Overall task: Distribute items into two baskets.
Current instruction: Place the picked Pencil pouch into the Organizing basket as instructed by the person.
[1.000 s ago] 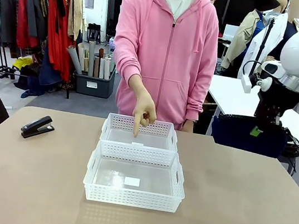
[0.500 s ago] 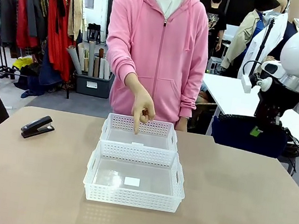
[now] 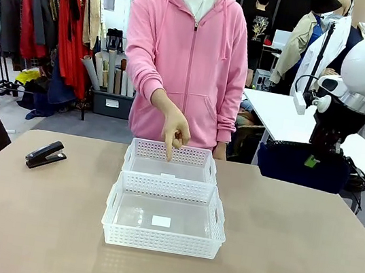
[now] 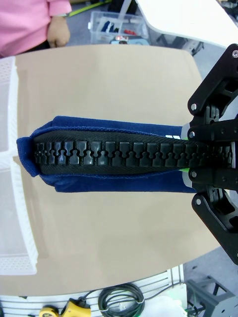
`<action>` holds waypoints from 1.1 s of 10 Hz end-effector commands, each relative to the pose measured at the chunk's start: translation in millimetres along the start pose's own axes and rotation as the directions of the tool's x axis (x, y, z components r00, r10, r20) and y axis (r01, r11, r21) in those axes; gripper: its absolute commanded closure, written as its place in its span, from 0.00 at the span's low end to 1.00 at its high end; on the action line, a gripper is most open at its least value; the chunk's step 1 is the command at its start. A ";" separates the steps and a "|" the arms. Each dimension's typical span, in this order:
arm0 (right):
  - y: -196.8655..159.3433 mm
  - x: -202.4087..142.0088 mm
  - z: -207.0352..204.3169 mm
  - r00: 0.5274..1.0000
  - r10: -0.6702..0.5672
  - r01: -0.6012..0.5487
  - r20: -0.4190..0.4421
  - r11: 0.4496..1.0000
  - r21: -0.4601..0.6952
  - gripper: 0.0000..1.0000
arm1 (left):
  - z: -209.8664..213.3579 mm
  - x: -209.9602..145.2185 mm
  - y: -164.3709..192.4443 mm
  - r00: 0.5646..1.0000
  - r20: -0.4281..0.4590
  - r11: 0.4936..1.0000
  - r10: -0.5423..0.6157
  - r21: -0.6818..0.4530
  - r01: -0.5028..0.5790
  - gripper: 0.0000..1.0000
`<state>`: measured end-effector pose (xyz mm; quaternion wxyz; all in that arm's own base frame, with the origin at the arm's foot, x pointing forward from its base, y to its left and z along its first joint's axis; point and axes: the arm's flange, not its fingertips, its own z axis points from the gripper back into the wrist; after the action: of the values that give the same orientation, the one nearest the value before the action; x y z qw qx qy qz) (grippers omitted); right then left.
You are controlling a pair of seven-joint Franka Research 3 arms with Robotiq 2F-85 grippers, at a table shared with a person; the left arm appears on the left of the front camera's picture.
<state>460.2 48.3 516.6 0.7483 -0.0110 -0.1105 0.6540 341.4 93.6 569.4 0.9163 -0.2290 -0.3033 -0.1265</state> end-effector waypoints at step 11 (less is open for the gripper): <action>111.2 74.1 -8.3 0.966 0.224 -0.231 0.133 0.972 0.044 1.00 | -0.3 -0.4 0.1 1.000 -0.002 1.000 0.001 0.004 -0.001 0.00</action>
<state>363.9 133.3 503.5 0.6636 0.0289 -0.1313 0.7359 341.4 93.5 569.4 0.9163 -0.2291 -0.3032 -0.1265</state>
